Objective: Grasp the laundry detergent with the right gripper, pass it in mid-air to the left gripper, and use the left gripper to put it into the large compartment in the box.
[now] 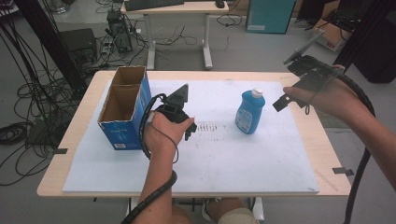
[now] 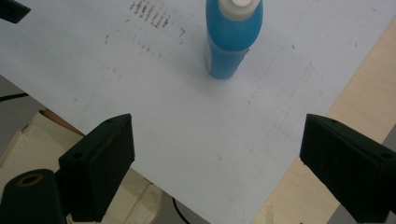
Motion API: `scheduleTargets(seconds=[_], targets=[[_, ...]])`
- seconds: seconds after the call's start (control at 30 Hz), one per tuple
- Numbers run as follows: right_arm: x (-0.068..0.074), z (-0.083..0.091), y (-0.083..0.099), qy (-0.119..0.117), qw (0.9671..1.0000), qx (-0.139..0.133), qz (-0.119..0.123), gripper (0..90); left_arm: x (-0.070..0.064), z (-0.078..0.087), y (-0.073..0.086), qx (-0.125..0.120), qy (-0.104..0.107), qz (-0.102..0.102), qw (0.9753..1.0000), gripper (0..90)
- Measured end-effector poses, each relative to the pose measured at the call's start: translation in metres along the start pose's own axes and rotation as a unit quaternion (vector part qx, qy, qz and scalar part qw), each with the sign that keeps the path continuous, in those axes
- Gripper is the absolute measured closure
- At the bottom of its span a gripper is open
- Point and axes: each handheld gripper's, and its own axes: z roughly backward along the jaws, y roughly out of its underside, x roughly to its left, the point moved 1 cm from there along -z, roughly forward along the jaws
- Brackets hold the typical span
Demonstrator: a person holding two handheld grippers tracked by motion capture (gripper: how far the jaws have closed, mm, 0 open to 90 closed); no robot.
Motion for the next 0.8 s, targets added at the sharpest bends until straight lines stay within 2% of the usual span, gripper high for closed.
scheduleTargets(seconds=[0.27,0.37,0.63,0.67,0.7,0.77,0.8], targets=[[-0.002,0.002,0.002,0.004,1.0,-0.003,-0.002,9.5,0.002,0.005,0.001,-0.008,0.0,-0.001,1.0,7.0],[-0.003,0.002,0.003,0.005,1.0,-0.006,0.004,9.2,0.002,0.005,0.002,-0.01,-0.001,0.002,0.9999,7.0],[-0.005,0.001,0.005,-0.002,0.9999,-0.011,0.007,7.6,0.005,0.008,0.004,-0.013,-0.002,-0.001,0.9999,7.0],[-0.006,0.0,0.006,-0.003,0.9998,-0.014,0.012,7.5,0.006,0.008,0.004,-0.018,0.003,-0.002,0.9998,7.0],[-0.005,-0.001,0.006,-0.002,0.9998,-0.015,0.008,7.2,0.005,0.009,0.005,-0.023,0.008,0.001,0.9997,7.0],[-0.006,-0.003,0.007,-0.002,0.9997,-0.021,0.008,7.0,0.005,0.01,0.006,-0.026,0.012,-0.001,0.9996,7.0],[-0.008,-0.006,0.008,-0.002,0.9997,-0.021,0.013,6.9,0.005,0.012,0.006,-0.026,0.009,-0.009,0.9996,7.0]])
